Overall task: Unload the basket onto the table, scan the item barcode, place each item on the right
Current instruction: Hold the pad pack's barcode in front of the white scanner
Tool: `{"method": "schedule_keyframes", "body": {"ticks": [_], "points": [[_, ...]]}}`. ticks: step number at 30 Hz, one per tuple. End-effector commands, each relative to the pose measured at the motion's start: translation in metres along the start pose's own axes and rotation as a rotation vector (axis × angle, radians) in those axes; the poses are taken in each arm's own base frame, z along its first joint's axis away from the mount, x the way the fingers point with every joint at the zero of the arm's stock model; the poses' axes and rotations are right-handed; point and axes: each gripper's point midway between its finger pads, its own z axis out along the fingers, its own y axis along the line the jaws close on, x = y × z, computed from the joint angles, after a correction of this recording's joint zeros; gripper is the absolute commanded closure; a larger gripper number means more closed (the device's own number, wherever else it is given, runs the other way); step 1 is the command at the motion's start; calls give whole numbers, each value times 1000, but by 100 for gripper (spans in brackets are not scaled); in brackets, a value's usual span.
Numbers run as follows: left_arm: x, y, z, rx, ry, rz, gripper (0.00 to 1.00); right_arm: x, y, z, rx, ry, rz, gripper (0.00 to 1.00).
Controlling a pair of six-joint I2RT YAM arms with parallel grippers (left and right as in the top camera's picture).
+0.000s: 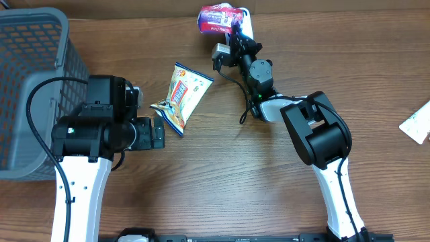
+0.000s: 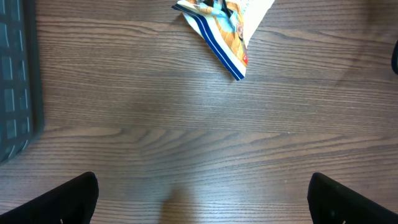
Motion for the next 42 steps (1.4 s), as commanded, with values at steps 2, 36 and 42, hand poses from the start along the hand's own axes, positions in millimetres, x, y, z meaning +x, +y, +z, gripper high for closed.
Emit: {"method": "schedule_keyframes", "body": {"ticks": [2, 36, 42], "points": [[0, 0, 1, 4, 2, -18, 0, -1, -21, 11, 55, -28, 3, 96], [0, 0, 1, 4, 2, -18, 0, 18, -30, 18, 39, -44, 83, 96], [0, 0, 1, 4, 2, -18, 0, 23, -61, 22, 133, 6, 157, 96]]}}
